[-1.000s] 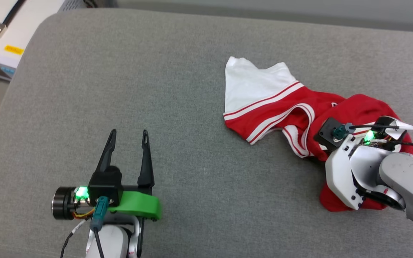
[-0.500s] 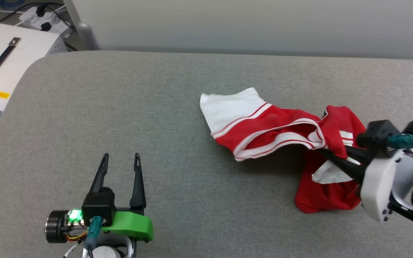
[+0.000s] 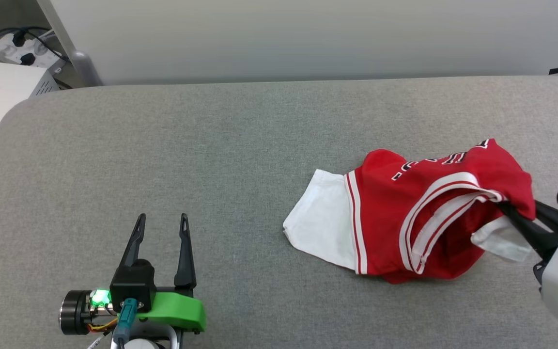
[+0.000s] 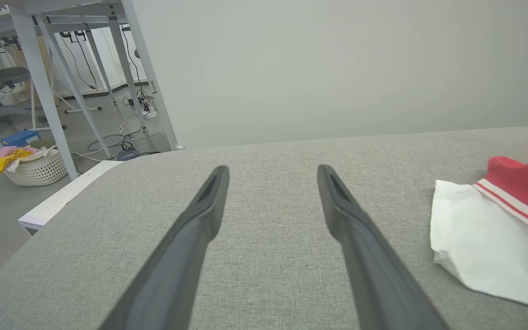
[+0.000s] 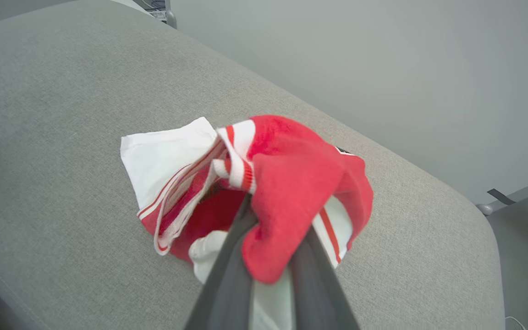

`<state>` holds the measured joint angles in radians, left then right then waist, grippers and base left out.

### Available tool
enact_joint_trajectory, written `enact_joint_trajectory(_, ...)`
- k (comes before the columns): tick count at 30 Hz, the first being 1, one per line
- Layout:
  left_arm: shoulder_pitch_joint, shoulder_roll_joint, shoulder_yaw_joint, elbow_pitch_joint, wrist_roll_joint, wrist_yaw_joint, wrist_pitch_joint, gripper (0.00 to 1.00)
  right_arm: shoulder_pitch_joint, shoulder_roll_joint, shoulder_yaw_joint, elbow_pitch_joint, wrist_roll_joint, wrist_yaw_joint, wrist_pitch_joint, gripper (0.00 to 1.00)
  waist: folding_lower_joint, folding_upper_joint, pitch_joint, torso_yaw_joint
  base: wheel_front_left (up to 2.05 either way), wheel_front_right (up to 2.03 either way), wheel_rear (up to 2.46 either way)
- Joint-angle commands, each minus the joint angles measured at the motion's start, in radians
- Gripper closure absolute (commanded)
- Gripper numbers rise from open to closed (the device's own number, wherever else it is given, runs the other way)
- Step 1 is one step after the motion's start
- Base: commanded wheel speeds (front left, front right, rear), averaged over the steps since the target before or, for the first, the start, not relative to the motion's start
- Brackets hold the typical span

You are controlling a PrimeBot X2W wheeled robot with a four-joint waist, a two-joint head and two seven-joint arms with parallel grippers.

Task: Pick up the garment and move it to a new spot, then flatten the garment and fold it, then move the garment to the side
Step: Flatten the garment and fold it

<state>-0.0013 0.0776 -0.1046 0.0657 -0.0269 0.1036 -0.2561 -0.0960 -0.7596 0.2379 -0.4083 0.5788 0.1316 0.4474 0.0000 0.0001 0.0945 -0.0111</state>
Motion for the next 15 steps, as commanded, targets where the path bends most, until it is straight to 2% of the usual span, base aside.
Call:
enact_joint_trajectory(1,-0.007,0.002,-0.003,-0.004,0.009,-0.004,-0.006,0.00,0.014,0.013,-0.027,-0.005,-0.008,-0.001,0.009,1.00,0.0000,-0.0001,0.014,-0.001,0.00,0.00,0.00)
enact_joint_trajectory(5,-0.031,0.001,-0.010,-0.009,0.013,-0.007,-0.006,0.00,0.020,0.017,-0.088,0.032,-0.028,-0.001,0.026,1.00,0.0000,-0.0001,0.049,0.009,0.00,0.00,0.00)
enact_joint_trajectory(9,-0.058,0.001,-0.015,-0.010,0.016,-0.008,-0.006,0.00,0.009,0.019,-0.121,0.119,-0.007,-0.001,0.027,1.00,0.0000,-0.0001,0.095,0.024,0.00,0.00,0.00)
enact_joint_trajectory(15,-0.087,-0.003,-0.025,-0.007,0.015,-0.005,-0.006,0.00,-0.040,0.010,-0.133,0.368,0.020,-0.001,-0.008,1.00,0.0000,-0.0001,0.153,0.046,0.00,0.00,0.00)
